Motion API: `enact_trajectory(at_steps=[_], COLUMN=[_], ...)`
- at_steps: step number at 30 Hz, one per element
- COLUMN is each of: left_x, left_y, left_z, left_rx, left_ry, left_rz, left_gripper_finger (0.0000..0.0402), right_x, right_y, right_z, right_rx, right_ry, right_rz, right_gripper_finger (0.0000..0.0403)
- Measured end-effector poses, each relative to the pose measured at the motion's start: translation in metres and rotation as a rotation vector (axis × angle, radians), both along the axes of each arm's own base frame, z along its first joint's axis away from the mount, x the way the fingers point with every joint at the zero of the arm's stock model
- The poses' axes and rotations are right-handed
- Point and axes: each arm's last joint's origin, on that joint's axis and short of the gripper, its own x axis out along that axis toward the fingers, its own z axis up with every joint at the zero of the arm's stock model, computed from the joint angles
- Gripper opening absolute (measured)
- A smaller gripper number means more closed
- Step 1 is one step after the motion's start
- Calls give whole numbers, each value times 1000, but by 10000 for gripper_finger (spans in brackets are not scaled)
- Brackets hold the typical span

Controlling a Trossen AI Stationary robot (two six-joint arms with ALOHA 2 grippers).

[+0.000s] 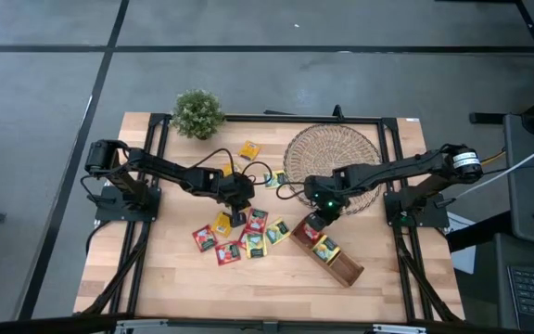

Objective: Pick & Place Tea
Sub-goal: Put the red tea bag into the left slot of the wooden organizer, then adjust the wooden organizer on the table

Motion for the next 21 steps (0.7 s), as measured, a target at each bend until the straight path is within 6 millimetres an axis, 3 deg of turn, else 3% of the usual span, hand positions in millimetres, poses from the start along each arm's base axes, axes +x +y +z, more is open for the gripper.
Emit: enact_trajectory(at_steps=[12,21], left_x=[0,2], left_y=[1,0], left_z=[0,1], left_rx=[39,19], left_ry=[-5,-23], left_rz=[1,-3], left_gripper_finger=[4,4], right_x=[1,23], right_y=[0,-12], right_z=[0,10], right_rx=[-28,-167], right_ry=[-4,-289], right_rz=[-31,-39], right_gripper_finger=[74,70])
